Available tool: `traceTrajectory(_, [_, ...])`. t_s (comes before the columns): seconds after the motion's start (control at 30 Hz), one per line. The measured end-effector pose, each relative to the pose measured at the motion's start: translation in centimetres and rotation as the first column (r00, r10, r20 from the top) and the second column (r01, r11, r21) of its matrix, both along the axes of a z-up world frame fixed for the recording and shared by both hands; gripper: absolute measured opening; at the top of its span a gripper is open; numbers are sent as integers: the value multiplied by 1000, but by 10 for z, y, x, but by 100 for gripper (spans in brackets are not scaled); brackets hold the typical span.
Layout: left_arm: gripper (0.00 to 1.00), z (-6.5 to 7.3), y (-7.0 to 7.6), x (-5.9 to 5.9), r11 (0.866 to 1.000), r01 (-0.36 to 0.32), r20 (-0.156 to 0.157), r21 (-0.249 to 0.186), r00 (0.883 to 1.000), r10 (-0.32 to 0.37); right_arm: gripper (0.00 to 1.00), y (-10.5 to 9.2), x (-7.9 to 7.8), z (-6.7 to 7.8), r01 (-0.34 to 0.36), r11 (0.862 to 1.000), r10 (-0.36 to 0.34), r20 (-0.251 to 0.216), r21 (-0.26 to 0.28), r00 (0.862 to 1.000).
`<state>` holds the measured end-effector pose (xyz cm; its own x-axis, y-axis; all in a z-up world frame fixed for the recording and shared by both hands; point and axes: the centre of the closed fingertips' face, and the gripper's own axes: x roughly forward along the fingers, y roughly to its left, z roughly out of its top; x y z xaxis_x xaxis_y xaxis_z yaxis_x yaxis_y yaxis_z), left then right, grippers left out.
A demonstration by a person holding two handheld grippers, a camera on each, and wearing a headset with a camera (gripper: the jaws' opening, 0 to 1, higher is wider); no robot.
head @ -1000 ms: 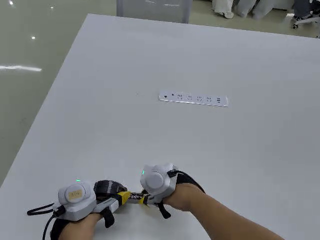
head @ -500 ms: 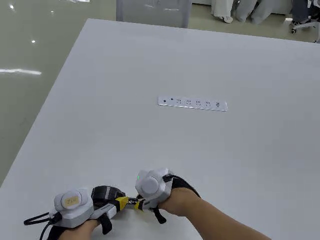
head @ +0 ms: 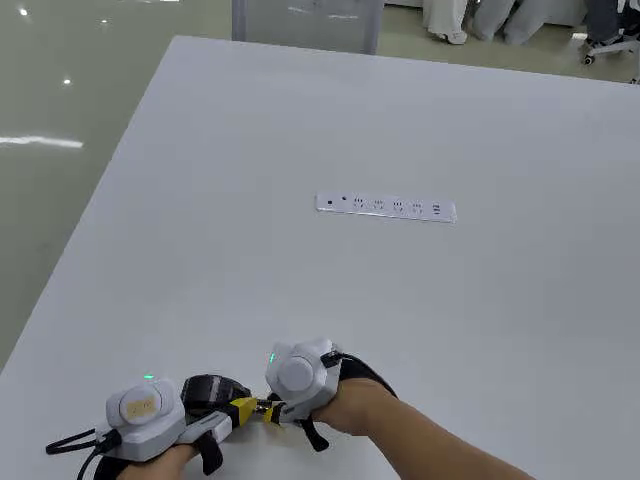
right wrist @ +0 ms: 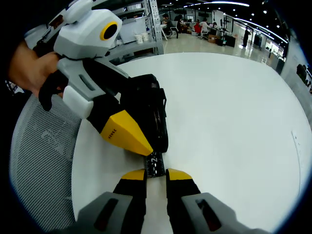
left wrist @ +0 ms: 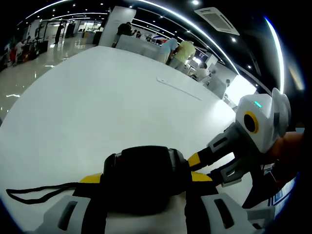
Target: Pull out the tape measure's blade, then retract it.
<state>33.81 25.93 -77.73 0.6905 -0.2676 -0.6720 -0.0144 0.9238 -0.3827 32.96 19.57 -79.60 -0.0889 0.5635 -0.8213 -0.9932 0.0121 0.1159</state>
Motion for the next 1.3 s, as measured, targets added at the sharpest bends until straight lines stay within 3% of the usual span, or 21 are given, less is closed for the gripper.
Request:
traceTrajectory(0.87, [62, 1, 1, 0, 1000, -9, 2, -13, 1000, 9, 14, 15, -1, 1, -35, 999, 35, 9, 3, 999])
traceTrajectory(1.3, [62, 0, 1, 0, 1000, -8, 2, -8, 1000, 8, 15, 16, -3, 4, -13, 999, 14, -5, 50, 1000])
